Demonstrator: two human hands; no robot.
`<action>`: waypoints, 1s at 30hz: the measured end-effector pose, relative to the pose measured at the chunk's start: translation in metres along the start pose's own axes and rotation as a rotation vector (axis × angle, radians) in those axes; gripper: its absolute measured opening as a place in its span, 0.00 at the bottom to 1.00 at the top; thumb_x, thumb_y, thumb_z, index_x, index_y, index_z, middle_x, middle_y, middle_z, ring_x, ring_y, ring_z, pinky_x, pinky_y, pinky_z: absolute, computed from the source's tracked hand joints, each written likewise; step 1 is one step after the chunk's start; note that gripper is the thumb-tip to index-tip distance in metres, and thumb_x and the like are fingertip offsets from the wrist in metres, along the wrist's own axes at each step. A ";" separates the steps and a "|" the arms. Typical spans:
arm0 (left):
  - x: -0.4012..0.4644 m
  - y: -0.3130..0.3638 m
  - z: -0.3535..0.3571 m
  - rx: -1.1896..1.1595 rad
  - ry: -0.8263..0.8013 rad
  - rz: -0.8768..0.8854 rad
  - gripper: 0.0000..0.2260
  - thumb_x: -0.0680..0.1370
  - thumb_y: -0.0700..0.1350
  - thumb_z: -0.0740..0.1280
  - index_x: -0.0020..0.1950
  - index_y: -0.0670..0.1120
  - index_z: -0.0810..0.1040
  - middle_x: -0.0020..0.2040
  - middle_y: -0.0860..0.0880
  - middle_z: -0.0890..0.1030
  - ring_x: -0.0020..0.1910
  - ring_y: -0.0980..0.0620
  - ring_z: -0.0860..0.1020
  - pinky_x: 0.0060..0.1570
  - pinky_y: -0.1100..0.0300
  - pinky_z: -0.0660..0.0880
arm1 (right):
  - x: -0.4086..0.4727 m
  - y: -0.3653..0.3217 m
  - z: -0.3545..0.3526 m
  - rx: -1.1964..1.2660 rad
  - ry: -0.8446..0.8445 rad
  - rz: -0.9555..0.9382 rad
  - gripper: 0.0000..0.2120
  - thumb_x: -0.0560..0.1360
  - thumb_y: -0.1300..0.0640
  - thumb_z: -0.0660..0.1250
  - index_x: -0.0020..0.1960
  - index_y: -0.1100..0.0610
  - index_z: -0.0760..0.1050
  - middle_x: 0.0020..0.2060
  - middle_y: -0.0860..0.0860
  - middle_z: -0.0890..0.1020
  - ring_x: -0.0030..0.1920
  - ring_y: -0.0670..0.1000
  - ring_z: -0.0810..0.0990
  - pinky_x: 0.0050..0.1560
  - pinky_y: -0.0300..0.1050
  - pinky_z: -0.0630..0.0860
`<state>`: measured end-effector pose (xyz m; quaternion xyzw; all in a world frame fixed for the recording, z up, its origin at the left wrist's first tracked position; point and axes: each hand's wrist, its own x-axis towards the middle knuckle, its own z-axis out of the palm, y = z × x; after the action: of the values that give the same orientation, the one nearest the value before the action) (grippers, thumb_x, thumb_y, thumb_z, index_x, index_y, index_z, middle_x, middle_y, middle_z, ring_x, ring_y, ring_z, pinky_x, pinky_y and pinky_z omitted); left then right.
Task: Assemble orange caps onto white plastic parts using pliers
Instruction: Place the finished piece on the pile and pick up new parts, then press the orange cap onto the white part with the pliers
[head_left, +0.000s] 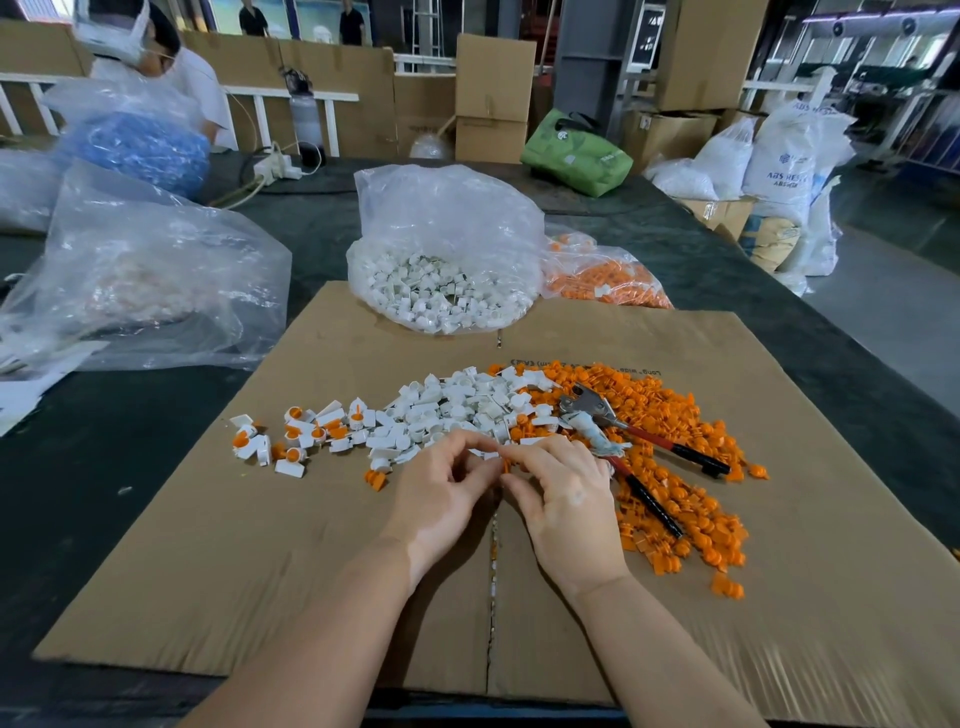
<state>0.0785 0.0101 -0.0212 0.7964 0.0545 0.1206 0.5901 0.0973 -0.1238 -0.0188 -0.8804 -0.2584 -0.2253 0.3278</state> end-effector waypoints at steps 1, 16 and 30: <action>0.000 0.000 0.000 -0.005 0.005 0.001 0.07 0.76 0.43 0.69 0.44 0.56 0.78 0.27 0.58 0.74 0.28 0.64 0.72 0.30 0.74 0.66 | 0.000 0.000 0.000 -0.001 -0.002 -0.001 0.11 0.70 0.63 0.73 0.51 0.55 0.82 0.40 0.51 0.80 0.43 0.54 0.77 0.45 0.50 0.70; 0.002 0.002 0.000 0.005 0.018 -0.047 0.06 0.76 0.43 0.68 0.46 0.55 0.77 0.29 0.57 0.76 0.35 0.60 0.77 0.40 0.80 0.67 | 0.019 0.047 -0.045 -0.477 -0.245 0.620 0.31 0.76 0.42 0.59 0.74 0.54 0.57 0.71 0.54 0.63 0.72 0.55 0.59 0.71 0.58 0.50; 0.010 0.004 0.000 -0.070 0.045 -0.159 0.03 0.76 0.44 0.68 0.49 0.52 0.78 0.32 0.54 0.79 0.32 0.61 0.75 0.40 0.64 0.70 | 0.038 0.043 -0.056 -0.594 -0.337 0.525 0.18 0.77 0.45 0.55 0.56 0.58 0.68 0.56 0.57 0.72 0.57 0.59 0.69 0.57 0.51 0.66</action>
<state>0.0883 0.0113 -0.0164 0.7654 0.1264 0.0931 0.6241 0.1397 -0.1788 0.0215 -0.9969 0.0004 -0.0518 0.0593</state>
